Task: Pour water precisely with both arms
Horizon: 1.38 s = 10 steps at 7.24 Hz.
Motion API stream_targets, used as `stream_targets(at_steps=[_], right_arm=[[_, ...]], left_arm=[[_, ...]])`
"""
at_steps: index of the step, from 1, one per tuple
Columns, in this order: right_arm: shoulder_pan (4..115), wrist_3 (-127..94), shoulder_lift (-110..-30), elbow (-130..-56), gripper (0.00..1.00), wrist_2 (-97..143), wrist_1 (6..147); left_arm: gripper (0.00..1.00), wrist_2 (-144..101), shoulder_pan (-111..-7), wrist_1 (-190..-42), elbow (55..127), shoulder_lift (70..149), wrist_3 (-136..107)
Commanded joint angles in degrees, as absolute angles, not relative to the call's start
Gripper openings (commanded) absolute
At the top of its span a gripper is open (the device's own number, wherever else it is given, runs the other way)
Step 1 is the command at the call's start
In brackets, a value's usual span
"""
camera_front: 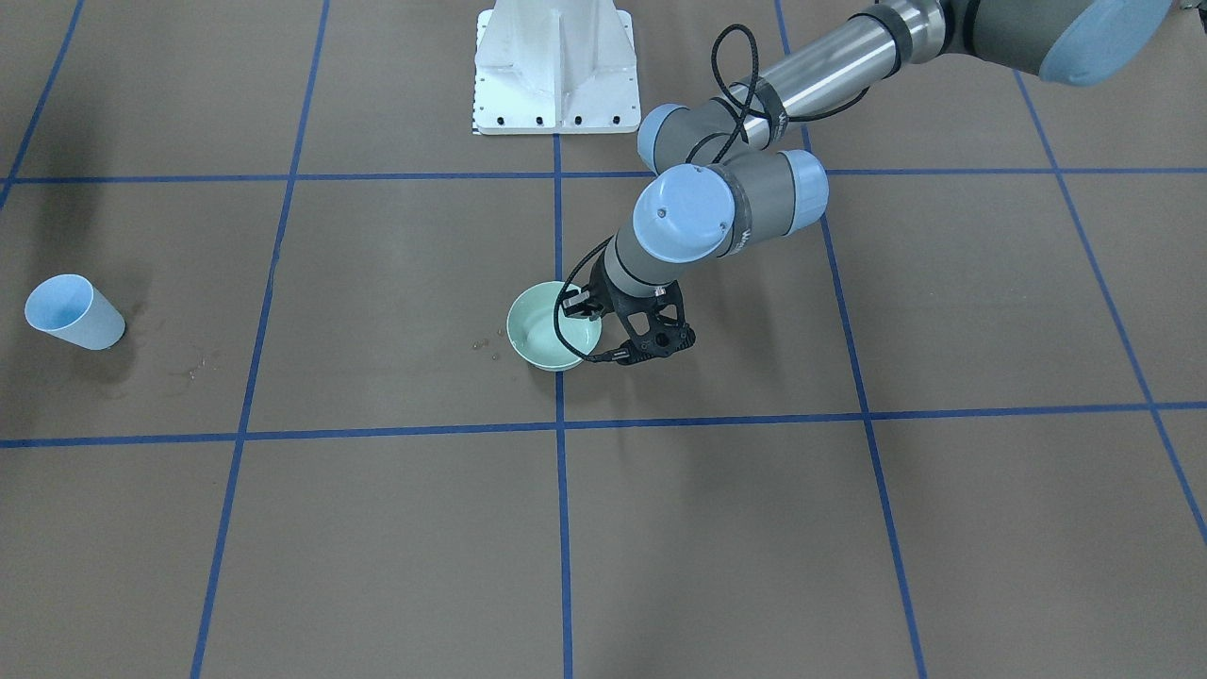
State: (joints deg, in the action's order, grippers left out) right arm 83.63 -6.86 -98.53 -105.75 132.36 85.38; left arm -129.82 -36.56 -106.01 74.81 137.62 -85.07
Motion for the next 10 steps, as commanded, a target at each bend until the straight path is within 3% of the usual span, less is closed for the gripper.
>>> stream_targets(at_steps=[1, 2, 3, 6, 9, 10], right_arm=[[83.58, -6.86, -98.53, -105.73, 0.99, 132.36, 85.34], [83.58, -6.86, -98.53, -105.73, 0.99, 132.36, 85.34], [83.58, -6.94, -98.53, -105.82, 0.99, 132.36, 85.34], [82.02, -6.94, -99.49, -103.45, 0.99, 134.46, 75.89], [72.00, -12.52, -103.87, -102.74, 1.00, 138.86, 55.44], [69.37, -13.87, -108.32, -102.31, 0.99, 138.08, 44.06]], left_arm=[[0.24, -129.81, -36.56, -106.08, 74.27, 137.64, -85.17], [0.66, -129.90, -36.56, -106.17, 74.35, 137.72, -84.99], [1.00, -130.08, -37.08, -105.91, 75.23, 137.72, -85.34], [1.00, -130.26, -40.33, -97.62, 89.58, 134.58, -88.06], [1.00, -128.41, -40.86, -97.91, 106.39, 118.45, -87.46], [1.00, -128.84, -42.70, -98.35, 108.18, 115.95, -87.28]])
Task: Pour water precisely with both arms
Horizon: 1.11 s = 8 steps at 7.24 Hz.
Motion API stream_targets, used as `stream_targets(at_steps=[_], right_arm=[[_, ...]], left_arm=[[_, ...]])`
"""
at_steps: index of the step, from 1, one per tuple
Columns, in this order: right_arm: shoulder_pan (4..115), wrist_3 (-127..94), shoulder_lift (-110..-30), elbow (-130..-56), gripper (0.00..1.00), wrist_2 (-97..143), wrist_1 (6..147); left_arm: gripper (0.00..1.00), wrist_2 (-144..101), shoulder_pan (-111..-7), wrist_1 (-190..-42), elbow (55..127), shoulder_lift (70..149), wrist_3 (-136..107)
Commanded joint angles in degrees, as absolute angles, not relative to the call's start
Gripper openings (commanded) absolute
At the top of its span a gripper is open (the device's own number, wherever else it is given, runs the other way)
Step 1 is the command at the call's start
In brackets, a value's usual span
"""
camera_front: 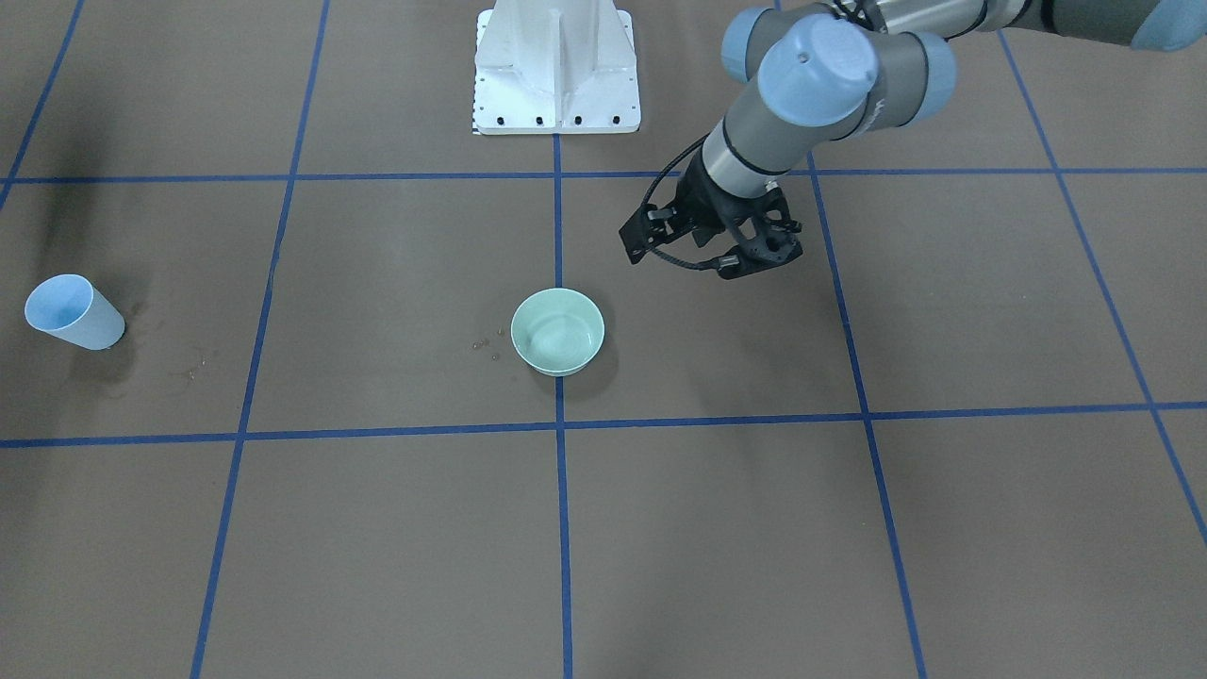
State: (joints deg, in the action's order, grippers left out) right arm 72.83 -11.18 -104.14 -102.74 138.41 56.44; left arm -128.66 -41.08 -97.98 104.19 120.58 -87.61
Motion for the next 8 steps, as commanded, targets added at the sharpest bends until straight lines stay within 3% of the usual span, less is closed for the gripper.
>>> stream_targets(at_steps=[1, 8], right_arm=[[69.26, -15.45, -109.76, -99.52, 0.99, 137.82, 34.98], [59.25, -31.89, -109.34, -85.09, 0.96, 121.83, 4.86]], left_arm=[[1.00, -128.76, -42.89, -101.92, 108.54, 113.84, -86.84], [1.00, -128.23, -43.07, -104.41, 107.93, 112.50, -87.10]])
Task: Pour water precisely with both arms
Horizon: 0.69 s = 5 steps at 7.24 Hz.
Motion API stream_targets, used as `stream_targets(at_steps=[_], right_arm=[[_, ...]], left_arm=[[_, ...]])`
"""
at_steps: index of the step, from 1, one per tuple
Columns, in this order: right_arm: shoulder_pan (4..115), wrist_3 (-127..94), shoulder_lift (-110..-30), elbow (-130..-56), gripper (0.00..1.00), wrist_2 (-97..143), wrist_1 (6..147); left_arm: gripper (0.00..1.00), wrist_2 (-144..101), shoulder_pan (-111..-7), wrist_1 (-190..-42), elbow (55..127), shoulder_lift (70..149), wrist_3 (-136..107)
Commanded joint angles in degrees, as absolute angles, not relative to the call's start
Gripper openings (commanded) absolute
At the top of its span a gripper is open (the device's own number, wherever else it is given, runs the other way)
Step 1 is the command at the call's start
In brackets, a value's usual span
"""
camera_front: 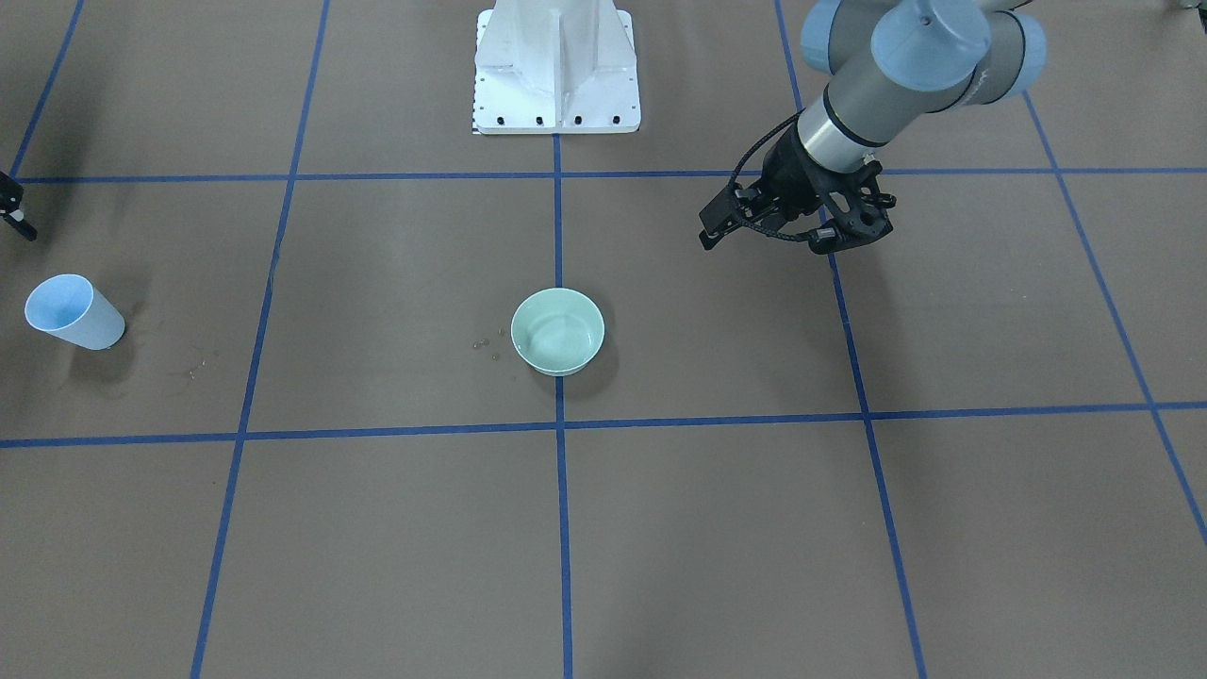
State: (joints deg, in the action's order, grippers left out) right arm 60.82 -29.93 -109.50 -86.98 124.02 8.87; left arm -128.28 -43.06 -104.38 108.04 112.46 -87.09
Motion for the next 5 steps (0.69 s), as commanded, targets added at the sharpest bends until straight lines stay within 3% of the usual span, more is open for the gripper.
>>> stream_targets(at_steps=[1, 5], right_arm=[[58.19, -31.90, -109.25, -84.99, 0.96, 120.34, 3.79], [52.39, -31.20, -108.90, -84.73, 0.98, 112.07, 1.85]], left_arm=[[1.00, -128.23, -43.15, -104.33, 107.93, 112.67, -87.19], [1.00, -128.23, -43.24, -104.33, 107.93, 112.76, -87.19]])
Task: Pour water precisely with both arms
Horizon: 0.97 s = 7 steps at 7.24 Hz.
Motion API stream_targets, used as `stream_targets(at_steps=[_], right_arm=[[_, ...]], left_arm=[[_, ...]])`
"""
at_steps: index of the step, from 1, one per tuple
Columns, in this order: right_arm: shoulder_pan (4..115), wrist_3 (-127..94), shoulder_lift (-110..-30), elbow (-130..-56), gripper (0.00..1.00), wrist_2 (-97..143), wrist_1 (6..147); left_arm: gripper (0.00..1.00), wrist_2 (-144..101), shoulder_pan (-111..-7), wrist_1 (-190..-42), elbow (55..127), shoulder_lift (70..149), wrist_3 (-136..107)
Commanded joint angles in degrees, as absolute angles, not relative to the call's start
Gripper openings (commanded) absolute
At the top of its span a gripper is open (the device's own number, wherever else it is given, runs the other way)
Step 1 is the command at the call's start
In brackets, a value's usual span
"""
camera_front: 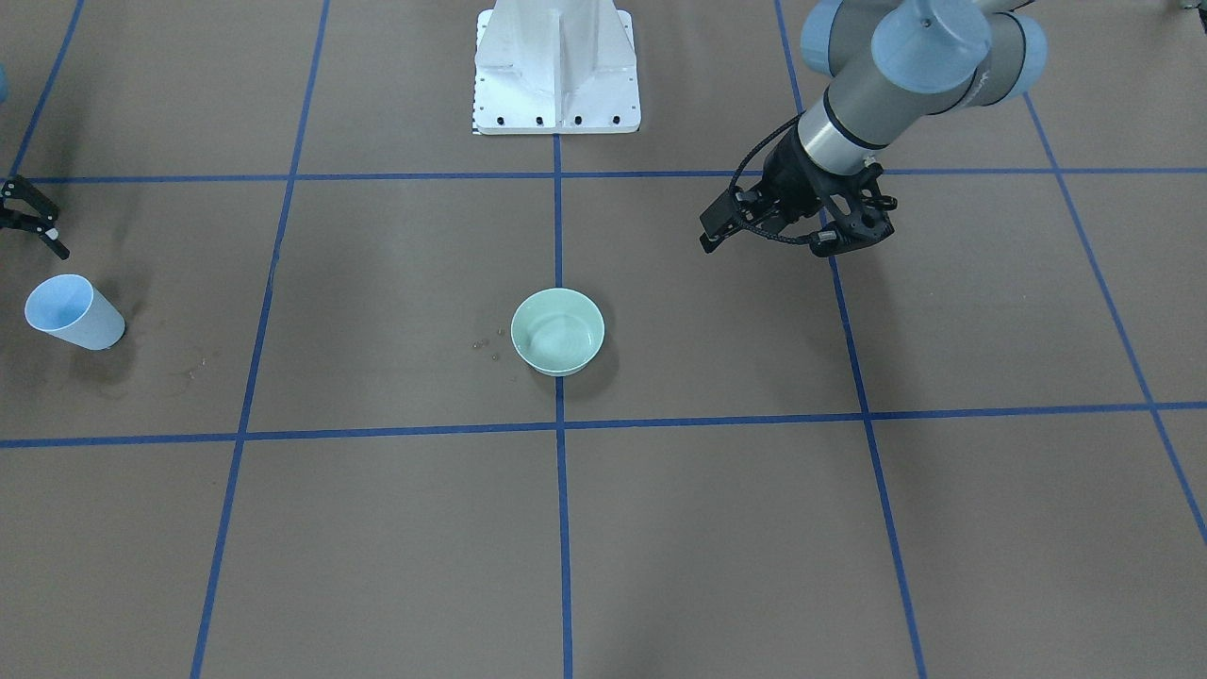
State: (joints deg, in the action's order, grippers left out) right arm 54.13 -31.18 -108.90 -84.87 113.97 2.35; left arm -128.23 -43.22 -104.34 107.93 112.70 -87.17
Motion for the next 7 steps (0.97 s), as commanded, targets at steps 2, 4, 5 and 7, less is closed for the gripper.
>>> stream_targets(at_steps=[2, 4, 5, 7], right_arm=[[50.81, -31.90, -108.72, -84.81, 0.98, 110.41, 1.76], [50.27, -32.25, -107.32, -84.64, 0.98, 109.69, 1.85], [50.19, -32.52, -106.44, -84.64, 0.98, 108.64, 2.02], [50.01, -32.52, -104.08, -82.63, 0.98, 108.28, 2.46]], left_arm=[[1.00, -128.23, -43.42, -104.33, 107.84, 112.76, -87.19], [1.00, -128.23, -43.50, -104.33, 107.84, 112.76, -87.19], [1.00, -128.23, -43.51, -104.33, 107.84, 112.76, -87.19], [1.00, -128.23, -43.59, -104.33, 107.84, 112.76, -87.19]])
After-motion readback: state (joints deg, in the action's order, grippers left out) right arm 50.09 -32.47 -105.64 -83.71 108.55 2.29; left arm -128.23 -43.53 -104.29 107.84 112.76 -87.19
